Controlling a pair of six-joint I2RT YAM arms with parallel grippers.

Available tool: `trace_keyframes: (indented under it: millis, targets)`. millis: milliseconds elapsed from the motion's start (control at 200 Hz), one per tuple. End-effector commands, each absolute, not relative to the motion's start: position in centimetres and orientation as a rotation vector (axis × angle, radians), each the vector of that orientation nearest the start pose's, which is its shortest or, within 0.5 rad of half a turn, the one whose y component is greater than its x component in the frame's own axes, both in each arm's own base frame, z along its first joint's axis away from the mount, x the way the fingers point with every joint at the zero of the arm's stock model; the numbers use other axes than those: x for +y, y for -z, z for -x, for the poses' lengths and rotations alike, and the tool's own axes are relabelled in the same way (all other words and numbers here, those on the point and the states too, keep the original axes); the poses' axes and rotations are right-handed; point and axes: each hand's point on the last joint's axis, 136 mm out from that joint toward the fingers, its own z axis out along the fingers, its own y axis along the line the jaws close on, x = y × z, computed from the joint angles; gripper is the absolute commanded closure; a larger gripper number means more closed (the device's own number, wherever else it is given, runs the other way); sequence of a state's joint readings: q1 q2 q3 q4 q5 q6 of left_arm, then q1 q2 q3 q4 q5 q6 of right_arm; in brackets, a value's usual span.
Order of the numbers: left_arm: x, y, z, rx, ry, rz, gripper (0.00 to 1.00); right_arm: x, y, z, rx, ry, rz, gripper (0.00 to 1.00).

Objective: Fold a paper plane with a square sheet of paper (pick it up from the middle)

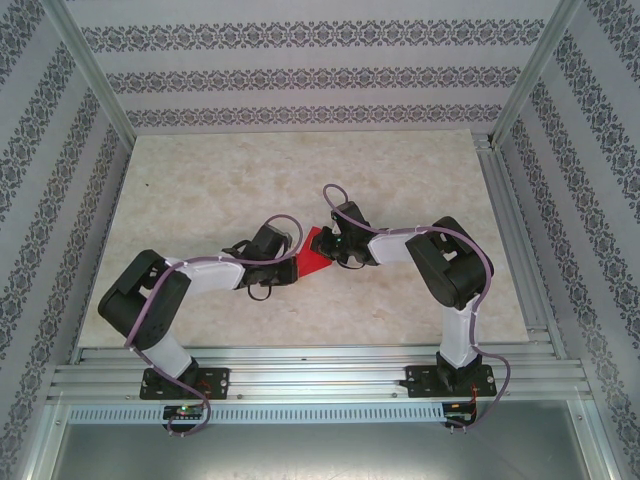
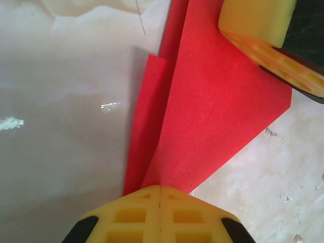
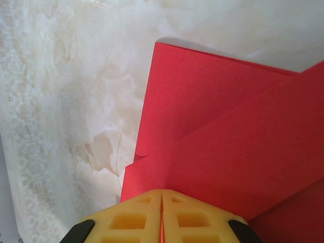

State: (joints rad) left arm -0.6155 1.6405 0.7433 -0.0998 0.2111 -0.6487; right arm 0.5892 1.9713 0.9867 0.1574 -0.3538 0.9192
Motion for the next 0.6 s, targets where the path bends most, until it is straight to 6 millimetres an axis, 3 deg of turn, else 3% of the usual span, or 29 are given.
trace_keyframes:
  millis: [0,160,310,594]
  targets:
    - [-24.1,-3.0,-28.5,2.668,0.737,-0.006,0.98,27.1,5.3,-32.4,2.843,-0.768,-0.353,0.91]
    - [-24.9,-4.8,-29.1,2.607,0.809,-0.005,0.93,26.9,5.6,-32.2,2.850,-0.759,-0.359,0.91]
    - [-23.7,-3.3,-29.1,2.660,0.706,0.017,0.91,27.0,5.7,-32.2,2.849,-0.763,-0.360,0.91]
    - [-22.7,-0.8,-28.3,2.737,0.626,0.037,0.98,27.7,4.2,-32.6,2.818,-0.819,-0.324,0.91]
